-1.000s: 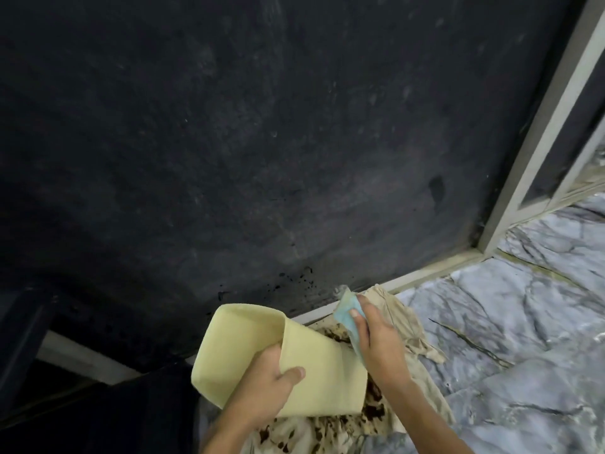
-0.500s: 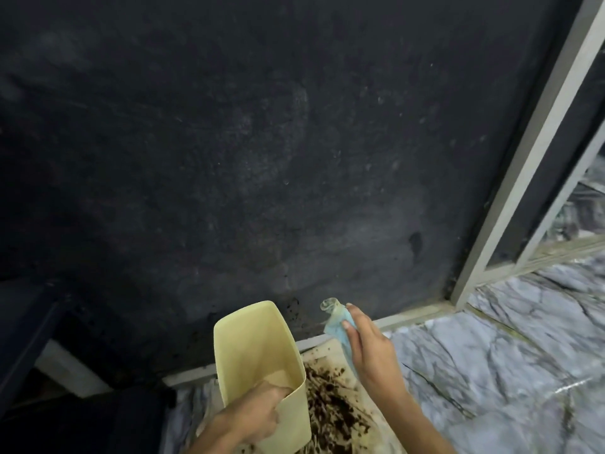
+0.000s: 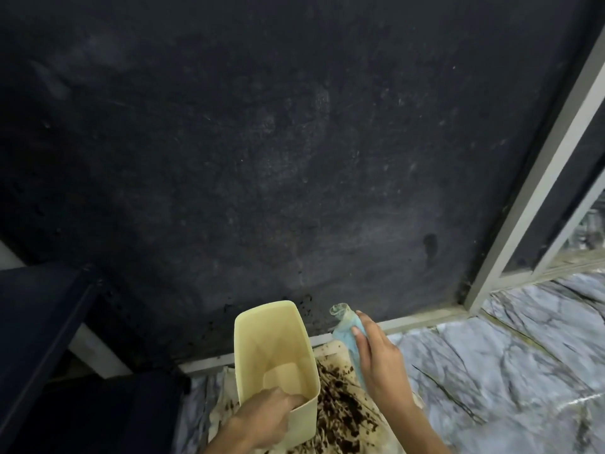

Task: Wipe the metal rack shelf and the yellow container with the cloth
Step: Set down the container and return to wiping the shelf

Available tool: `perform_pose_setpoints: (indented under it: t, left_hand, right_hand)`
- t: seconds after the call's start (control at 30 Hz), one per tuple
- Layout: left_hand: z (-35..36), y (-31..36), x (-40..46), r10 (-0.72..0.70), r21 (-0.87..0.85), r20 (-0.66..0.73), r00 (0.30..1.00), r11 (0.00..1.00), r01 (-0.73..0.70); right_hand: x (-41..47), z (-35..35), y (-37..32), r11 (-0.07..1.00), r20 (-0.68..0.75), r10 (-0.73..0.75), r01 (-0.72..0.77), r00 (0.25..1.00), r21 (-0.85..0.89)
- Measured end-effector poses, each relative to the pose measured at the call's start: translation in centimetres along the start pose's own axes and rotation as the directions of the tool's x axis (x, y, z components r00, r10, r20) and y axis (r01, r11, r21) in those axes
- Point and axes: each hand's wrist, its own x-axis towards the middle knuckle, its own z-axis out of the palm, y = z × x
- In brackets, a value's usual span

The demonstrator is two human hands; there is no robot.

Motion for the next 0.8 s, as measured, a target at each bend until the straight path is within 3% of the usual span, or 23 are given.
perform_pose_setpoints:
  t: [0.13,0.23,0.33,0.4,0.43,0.47,0.53,0.57,0.63,0.7,0.8]
  left_hand:
    - [-1.7,-0.3,-5.1,-0.071,-0.179,-0.209,0.975,0.983,0.033]
    - [-3.7,-1.2,-12.1,-0.164,-0.256,-0.441,0.882,0.965,0.051]
    - [-5.0,-1.3,-20.7,-0.253,-0.262,-0.552,0.795,0.957,0.123]
    - [-6.2,0.1,-26.9,-0.242,-0.216,-0.677,0.695,0.968,0.127]
    - [-7.0,0.9,-30.1,-0.200,-0.169,-0.781,0.592,0.980,0.107]
    - [-8.1,1.7,-33.5,-0.135,-0.109,-0.888,0.440,0.990,0.085]
    - [-10.5,3.0,-39.9,-0.004,0.002,-0.998,0.067,0.996,0.087]
    - [-12.0,3.3,-42.6,0.031,0.022,-0.997,-0.073,0.992,0.122]
    - [-15.0,3.4,-46.9,0.099,0.034,-0.969,-0.228,0.961,0.275]
    - [-17.5,2.9,-48.6,0.070,-0.015,-0.964,-0.258,0.950,0.312]
    - [-18.3,1.2,-46.8,-0.028,-0.079,-0.985,-0.172,0.952,0.297]
  right_hand:
    - [0.1,-0.6,-3.2,0.998,0.035,-0.067,0.067,0.997,0.006]
    - [0.1,-0.1,-7.6,0.990,0.066,-0.138,0.137,0.988,0.029]
    - [0.3,1.3,-12.8,0.971,0.094,-0.220,0.209,0.971,0.112]
    - [0.4,2.5,-16.5,0.950,0.097,-0.281,0.262,0.955,0.167]
    - [0.5,3.2,-18.6,0.938,0.097,-0.309,0.286,0.946,0.197]
    - [0.5,3.9,-20.7,0.925,0.100,-0.335,0.307,0.937,0.224]
    - [0.6,5.5,-24.9,0.896,0.107,-0.394,0.356,0.913,0.265]
    - [0.5,6.2,-27.0,0.880,0.104,-0.422,0.380,0.900,0.283]
    - [0.2,7.7,-31.2,0.843,0.098,-0.483,0.432,0.870,0.319]
    - [-0.3,9.3,-34.6,0.808,0.090,-0.528,0.467,0.845,0.358]
    - [-1.6,11.9,-38.3,0.788,0.130,-0.561,0.479,0.818,0.386]
